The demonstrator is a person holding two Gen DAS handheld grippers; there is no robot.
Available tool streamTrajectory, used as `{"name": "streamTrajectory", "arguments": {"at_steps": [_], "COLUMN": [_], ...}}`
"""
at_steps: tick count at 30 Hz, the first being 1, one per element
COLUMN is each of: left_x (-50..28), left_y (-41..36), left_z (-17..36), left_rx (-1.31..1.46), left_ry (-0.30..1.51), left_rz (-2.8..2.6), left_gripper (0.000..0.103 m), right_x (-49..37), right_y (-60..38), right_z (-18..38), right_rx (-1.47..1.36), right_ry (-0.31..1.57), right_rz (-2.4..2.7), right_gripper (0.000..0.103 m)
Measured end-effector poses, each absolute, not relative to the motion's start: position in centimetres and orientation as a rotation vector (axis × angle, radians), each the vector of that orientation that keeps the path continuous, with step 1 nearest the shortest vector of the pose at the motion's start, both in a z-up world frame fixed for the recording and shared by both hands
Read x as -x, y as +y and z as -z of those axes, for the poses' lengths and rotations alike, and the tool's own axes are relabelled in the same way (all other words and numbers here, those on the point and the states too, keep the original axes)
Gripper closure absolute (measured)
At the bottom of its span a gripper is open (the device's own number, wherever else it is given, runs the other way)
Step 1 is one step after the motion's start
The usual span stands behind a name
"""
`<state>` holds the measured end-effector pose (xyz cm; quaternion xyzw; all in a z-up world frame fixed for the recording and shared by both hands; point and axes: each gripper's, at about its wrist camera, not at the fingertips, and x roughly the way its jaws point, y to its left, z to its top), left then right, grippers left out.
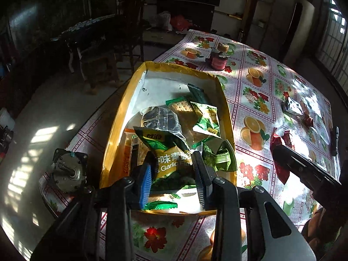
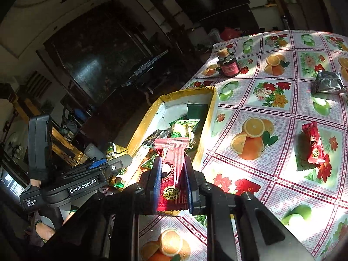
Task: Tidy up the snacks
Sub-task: 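Lower the chip bag and red candy into the tray, open both tools, then withdraw both tools toward the remaining red candies on the cloth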
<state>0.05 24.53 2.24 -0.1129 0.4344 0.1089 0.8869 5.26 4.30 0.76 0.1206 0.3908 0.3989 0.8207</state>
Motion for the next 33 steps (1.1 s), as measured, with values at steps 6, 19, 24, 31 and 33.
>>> {"name": "streamTrajectory", "arguments": {"at_steps": [6, 19, 24, 31, 33], "left_x": [-2.2, -3.8, -2.9, -2.6, -2.9], "left_y": [25.5, 27.5, 27.5, 23.9, 22.1], "left_z": [-1.1, 0.3, -1.1, -3.0, -3.2], "left_rx": [0.265, 0.299, 0.310, 0.269, 0.251], "left_ry": [0.937, 0.959, 0.919, 0.884, 0.888], "left_rz": [-0.223, -0.241, -0.238, -0.170, -0.132], "left_gripper": [0.066, 0.062, 0.037, 0.024, 0.023], "right_x": [-8.2, -9.2, -9.1, -8.3, -8.4], "right_y": [8.8, 12.0, 10.5, 2.6, -0.8], "right_z": [0.1, 2.7, 1.7, 0.7, 1.1], "right_rx": [-0.191, -0.095, -0.138, -0.201, -0.230], "right_ry": [0.854, 0.909, 0.886, 0.823, 0.826], "right_rz": [-0.843, -0.817, -0.806, -0.686, -0.617], "right_gripper": [0.085, 0.081, 0.071, 0.059, 0.059]}}
